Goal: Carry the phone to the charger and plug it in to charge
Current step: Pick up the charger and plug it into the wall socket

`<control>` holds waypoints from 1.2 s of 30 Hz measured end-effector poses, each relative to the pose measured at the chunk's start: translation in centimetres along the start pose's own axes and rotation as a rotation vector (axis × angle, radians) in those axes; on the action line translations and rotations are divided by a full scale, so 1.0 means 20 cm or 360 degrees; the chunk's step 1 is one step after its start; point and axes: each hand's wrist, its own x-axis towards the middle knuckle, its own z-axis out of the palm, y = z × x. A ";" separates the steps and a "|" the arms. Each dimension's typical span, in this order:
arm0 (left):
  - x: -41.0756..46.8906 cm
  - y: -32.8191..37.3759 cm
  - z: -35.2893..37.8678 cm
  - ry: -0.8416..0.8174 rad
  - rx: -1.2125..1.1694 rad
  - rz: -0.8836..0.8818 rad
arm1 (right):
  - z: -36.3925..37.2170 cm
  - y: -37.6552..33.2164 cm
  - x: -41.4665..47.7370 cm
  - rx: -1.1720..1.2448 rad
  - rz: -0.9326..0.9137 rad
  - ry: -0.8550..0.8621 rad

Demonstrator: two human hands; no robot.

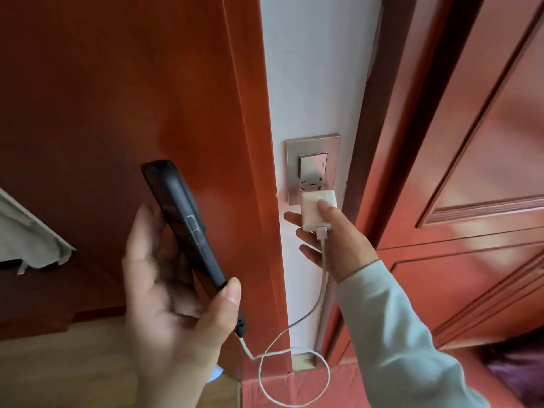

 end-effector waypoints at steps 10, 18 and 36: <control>0.01 0.00 0.05 0.0027 0.0037 0.0029 | -0.01 -0.03 0.03 0.0102 0.0013 -0.0080; 0.00 -0.02 0.06 0.0074 0.0042 0.0034 | -0.01 -0.06 0.00 0.0146 -0.0012 -0.0119; -0.03 -0.02 -0.01 0.0051 0.0032 0.0093 | 0.10 -0.04 0.05 0.0049 -0.0189 0.0118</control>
